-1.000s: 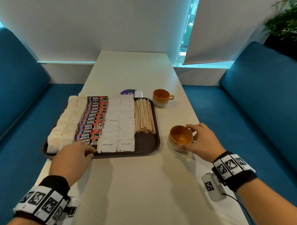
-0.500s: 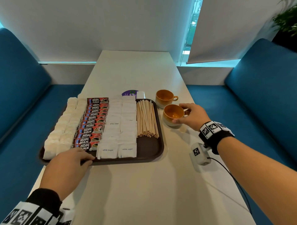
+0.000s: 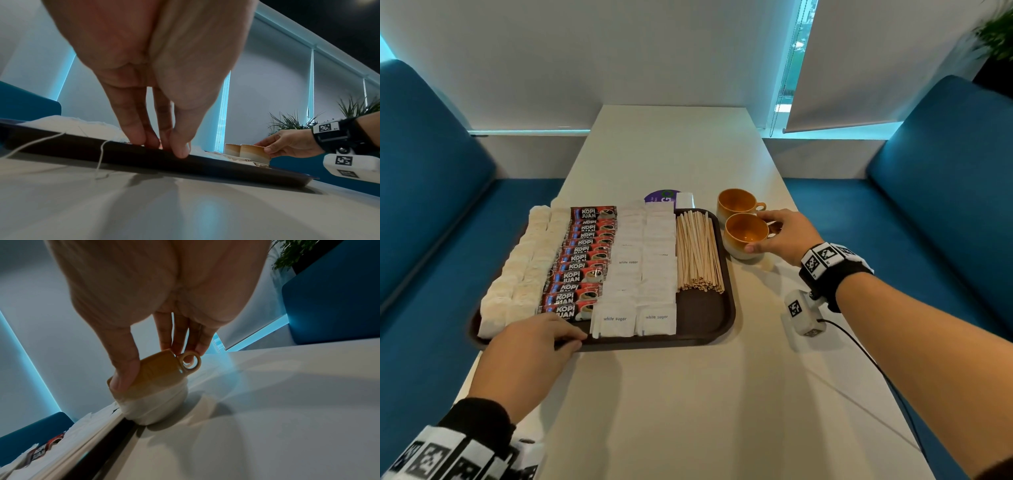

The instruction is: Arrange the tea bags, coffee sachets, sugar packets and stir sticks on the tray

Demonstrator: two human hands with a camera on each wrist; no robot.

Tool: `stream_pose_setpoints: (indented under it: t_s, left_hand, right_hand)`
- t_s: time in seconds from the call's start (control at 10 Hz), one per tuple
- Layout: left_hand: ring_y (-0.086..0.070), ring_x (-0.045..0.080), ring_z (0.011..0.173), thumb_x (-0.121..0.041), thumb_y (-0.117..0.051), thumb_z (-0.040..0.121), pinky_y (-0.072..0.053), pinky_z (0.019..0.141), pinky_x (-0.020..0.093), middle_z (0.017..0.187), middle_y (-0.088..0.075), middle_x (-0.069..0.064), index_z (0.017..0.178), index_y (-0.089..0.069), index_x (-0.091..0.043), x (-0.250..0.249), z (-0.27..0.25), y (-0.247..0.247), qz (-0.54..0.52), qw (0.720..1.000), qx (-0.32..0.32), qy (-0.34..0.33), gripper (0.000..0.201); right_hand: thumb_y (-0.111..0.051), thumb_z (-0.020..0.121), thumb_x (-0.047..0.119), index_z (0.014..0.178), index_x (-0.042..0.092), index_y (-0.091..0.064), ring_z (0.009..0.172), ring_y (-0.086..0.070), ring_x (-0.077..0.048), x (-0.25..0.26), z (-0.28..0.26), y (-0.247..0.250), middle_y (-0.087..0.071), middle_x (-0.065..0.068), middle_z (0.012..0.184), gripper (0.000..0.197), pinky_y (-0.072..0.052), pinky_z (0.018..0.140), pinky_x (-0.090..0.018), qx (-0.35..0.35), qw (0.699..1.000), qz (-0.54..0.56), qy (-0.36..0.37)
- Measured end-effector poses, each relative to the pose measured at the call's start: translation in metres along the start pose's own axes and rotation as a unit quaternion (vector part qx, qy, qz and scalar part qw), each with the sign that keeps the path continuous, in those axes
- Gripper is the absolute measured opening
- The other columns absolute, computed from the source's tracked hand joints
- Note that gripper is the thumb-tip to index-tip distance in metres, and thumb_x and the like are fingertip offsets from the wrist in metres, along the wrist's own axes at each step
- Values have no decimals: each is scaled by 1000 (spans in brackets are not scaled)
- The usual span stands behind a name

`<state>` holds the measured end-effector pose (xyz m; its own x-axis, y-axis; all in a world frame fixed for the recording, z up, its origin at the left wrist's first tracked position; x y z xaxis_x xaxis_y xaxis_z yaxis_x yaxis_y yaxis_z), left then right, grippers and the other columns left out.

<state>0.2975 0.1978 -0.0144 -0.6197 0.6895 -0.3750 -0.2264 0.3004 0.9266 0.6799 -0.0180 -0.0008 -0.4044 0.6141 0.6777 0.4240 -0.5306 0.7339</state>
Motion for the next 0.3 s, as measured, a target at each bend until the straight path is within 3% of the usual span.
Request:
stream_pose_setpoints:
  t_s: [0.2,0.3]
  left_hand:
    - [-56,6,95,-24,-72,92,-45,78,25,105,-69,-14,101,-78,-36,0,-1,-1,-4,1000,0,-2,16]
    - [-58,5,101,-19,-74,90,-45,88,23,110,-68,-13,111,-75,-32,3,-10,5,-86,996,-19,-11,25]
  right_hand:
    - [-94,67,35,147,21,-48,133,-49,-23,7,-14,2,-52,-3,147,94,-43,104,-40,-9,1000,6,1]
    - [-90,73,40,145,27,-48,142,-36,-25,11,-36,12,-42,-3,152,84,-33,114,-47,-53,998,-17,26]
Point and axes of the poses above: each hand's wrist, its own z-axis towards the middle knuckle, its own y-axis out of the back of the hand, x = y × z, the point moved 5 cm from there along z, towards the middle knuckle
